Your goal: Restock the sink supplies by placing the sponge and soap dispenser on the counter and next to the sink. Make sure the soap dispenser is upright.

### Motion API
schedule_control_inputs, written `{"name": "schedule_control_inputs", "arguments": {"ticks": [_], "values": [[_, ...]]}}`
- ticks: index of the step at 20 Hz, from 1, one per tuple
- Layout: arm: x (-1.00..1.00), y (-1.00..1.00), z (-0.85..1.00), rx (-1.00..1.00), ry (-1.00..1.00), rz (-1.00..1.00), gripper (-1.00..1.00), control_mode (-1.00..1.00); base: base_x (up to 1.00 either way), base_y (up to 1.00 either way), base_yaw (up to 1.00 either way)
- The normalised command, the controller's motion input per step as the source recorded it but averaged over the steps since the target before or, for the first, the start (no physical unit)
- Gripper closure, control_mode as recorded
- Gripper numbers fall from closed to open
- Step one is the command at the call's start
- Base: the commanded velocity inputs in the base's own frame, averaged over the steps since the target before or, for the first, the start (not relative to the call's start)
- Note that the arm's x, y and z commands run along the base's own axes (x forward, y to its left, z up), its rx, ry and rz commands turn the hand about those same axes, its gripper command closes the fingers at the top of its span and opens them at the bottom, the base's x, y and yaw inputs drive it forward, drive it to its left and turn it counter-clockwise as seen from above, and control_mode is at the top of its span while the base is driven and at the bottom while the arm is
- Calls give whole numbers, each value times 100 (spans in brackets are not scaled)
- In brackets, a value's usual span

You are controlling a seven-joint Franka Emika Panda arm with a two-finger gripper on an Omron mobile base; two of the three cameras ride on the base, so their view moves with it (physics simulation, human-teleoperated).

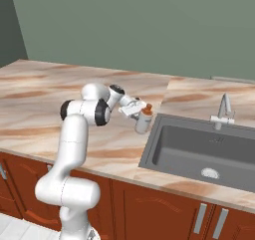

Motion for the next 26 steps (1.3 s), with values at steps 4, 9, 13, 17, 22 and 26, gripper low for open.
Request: {"name": "schedule_control_inputs", "arguments": {"ticks": [4, 9, 13, 17, 22, 26], "values": [[56, 64, -7, -9, 0, 0, 100, -100, 0, 0, 0], [15, 23, -19, -9, -8, 0, 100, -100, 0, 0, 0], [-22, 9, -34, -11, -18, 0, 100, -100, 0, 0, 0], [-66, 0, -12, -4, -16, 0, 100, -100, 0, 0, 0], [-68, 0, -16, -2, -5, 3, 100, -100, 0, 0, 0], [-16, 0, -35, -4, 0, 7, 100, -100, 0, 0, 0]]}}
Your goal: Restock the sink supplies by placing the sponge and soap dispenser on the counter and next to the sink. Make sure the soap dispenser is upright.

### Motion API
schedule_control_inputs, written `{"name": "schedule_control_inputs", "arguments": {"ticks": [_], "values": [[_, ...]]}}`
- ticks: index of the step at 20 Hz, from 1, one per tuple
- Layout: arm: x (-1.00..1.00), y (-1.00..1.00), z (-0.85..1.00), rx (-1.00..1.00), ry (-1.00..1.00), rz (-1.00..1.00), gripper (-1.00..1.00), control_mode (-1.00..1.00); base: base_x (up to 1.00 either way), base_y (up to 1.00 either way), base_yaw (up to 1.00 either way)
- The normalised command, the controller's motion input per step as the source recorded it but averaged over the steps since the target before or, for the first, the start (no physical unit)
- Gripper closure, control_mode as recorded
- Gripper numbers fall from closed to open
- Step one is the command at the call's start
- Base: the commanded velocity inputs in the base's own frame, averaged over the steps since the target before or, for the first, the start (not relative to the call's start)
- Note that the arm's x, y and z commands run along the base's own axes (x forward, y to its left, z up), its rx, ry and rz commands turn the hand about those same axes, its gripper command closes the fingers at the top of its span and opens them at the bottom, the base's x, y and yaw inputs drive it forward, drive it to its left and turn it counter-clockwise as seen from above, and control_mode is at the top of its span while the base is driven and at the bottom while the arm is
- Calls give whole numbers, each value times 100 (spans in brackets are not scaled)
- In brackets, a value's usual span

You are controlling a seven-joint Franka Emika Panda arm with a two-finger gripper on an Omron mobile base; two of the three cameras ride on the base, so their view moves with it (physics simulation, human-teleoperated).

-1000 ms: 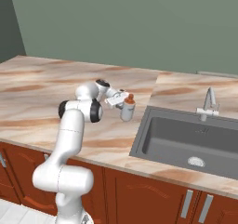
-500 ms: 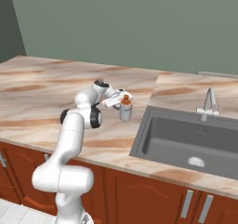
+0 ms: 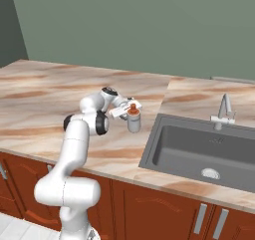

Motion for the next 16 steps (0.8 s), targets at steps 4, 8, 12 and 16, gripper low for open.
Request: {"name": "schedule_control_inputs", "arguments": {"ticks": [4, 8, 12, 16], "values": [[0, 0, -22, -1, 0, 14, 100, -100, 0, 0, 0], [-8, 0, -16, 0, -4, 17, 100, -100, 0, 0, 0], [-12, 0, -13, 0, -2, 13, -100, -100, 0, 0, 0], [1, 0, 0, 0, -3, 14, -100, -100, 0, 0, 0]]}}
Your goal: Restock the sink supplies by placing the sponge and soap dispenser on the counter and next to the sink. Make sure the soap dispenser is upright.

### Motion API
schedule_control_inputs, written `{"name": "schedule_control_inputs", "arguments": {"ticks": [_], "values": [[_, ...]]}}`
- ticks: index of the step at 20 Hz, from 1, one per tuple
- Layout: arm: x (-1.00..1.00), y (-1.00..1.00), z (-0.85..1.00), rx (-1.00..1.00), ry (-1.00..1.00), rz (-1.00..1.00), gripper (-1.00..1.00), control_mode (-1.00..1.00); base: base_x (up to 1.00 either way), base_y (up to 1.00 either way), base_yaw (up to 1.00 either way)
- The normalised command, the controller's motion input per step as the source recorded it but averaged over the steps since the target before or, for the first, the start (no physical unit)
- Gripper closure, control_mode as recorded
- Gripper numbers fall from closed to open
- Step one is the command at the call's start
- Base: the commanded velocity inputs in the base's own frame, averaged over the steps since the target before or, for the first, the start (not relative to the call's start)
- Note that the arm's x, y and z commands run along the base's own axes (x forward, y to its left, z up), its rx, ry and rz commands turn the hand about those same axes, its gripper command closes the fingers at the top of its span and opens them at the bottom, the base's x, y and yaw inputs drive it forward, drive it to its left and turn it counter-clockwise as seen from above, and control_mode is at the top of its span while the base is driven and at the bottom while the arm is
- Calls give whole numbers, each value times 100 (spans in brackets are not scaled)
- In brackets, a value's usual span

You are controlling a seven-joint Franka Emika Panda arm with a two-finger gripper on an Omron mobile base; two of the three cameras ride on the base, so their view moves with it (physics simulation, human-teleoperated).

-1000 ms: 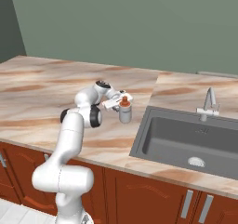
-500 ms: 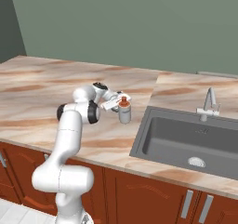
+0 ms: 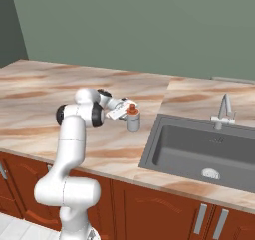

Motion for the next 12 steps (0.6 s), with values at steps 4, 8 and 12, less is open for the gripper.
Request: {"name": "schedule_control_inputs", "arguments": {"ticks": [4, 8, 12], "values": [[13, 1, 0, 0, 0, 12, -100, -100, 0, 0, 0], [39, 28, 0, 0, 0, 6, -100, -100, 0, 0, 0], [49, 34, 0, 0, 0, 7, -100, -100, 0, 0, 0]]}}
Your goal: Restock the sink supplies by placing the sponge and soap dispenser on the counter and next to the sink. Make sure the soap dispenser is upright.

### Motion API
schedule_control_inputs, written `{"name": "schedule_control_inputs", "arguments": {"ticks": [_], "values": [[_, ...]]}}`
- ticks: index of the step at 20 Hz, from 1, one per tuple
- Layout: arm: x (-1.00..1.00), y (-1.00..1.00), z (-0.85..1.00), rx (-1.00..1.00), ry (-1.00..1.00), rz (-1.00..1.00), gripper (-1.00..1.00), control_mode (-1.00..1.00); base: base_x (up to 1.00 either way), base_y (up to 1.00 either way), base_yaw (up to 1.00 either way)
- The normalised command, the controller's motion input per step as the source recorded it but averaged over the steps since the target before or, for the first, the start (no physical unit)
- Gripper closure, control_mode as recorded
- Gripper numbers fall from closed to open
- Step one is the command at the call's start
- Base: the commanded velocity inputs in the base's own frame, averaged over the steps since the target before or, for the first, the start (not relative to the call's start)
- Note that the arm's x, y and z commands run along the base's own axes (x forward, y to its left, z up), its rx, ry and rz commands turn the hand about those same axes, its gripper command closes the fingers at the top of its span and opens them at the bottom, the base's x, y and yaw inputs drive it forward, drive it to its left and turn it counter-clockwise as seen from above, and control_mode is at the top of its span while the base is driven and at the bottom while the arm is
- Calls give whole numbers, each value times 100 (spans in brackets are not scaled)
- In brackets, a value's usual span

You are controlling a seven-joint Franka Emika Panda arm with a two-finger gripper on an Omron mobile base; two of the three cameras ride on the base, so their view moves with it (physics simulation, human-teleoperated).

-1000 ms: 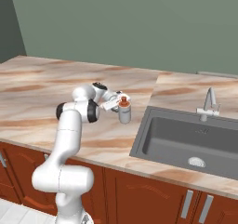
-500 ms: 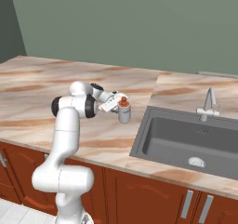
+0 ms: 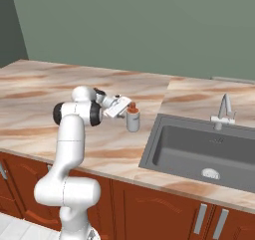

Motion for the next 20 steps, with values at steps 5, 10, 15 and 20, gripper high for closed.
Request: {"name": "schedule_control_inputs", "arguments": {"ticks": [5, 10, 15, 20], "values": [[41, 46, 0, 0, 0, 7, -100, -100, 0, 0, 0], [-21, 75, 10, 0, -4, 4, -100, -100, 0, 0, 0], [-88, 57, 20, 0, -8, 0, -100, -100, 0, 0, 0], [-100, 11, 29, 0, -25, 3, -100, -100, 0, 0, 0]]}}
